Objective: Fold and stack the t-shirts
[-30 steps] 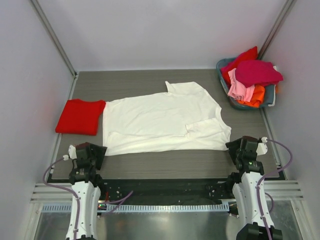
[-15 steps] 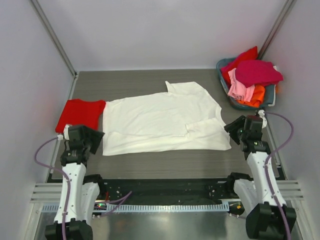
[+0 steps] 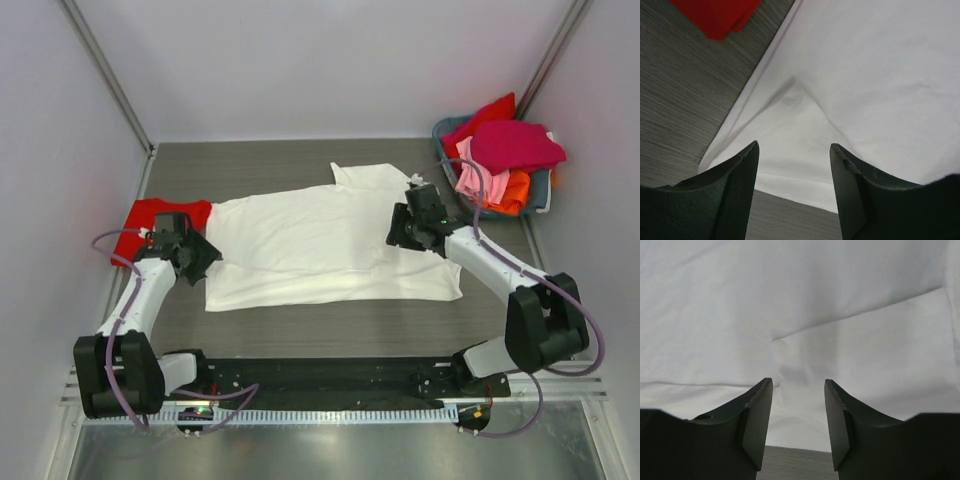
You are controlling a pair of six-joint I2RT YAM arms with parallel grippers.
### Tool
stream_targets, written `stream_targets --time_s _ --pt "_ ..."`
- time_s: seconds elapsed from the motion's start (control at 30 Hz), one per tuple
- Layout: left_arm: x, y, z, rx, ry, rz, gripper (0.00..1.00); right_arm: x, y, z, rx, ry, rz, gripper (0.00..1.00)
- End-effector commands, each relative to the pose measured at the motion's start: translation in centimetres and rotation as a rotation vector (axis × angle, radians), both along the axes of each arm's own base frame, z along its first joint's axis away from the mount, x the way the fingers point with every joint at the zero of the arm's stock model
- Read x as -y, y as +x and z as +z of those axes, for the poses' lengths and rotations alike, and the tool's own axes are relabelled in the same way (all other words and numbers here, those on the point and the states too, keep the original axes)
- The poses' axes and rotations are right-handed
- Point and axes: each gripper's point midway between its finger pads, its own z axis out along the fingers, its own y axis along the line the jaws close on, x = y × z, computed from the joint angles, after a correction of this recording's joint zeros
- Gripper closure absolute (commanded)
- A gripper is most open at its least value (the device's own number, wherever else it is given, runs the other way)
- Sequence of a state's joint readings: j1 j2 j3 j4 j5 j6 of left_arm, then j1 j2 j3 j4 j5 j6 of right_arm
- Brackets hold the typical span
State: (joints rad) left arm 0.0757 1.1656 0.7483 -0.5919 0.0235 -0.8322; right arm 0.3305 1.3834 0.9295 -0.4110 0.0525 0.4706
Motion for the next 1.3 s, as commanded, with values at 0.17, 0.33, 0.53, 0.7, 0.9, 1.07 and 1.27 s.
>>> stream_targets --time_s 0.17,0.33,0.53,0.7,0.9,1.07,1.27 --pt "0.4 3.9 1.6 0.043 0.015 -0.102 0.44 -4.3 3.1 -1.7 -0.004 -0.173 0.14 0.55" --pt "0.6 4.5 0.6 0.027 0.012 -0.097 0.46 -5.2 3.4 -3.3 -0.031 -0.227 0.16 0.55" --pt "1.2 5.1 -0.4 0.021 0.001 -0.09 0.5 -5.5 3.8 -5.2 -0.069 -0.26 0.173 0.57" --pt "1.1 5.4 -1.0 0.016 0.007 -0.089 0.54 -6.0 4.1 -6.3 -0.095 -0.254 0.182 0.61" --pt "1.2 5.4 -1.7 0.009 0.004 -0.088 0.59 -6.0 4.4 -6.7 -0.103 -0.26 0.178 0.75" --pt "1.3 5.4 -2.1 0.008 0.0 -0.091 0.61 -5.8 4.9 -5.4 -0.059 -0.26 0.154 0.95" --pt "1.3 5.8 -2.9 -0.012 0.003 -0.105 0.63 -6.4 5.5 -4.0 -0.014 -0.229 0.152 0.98"
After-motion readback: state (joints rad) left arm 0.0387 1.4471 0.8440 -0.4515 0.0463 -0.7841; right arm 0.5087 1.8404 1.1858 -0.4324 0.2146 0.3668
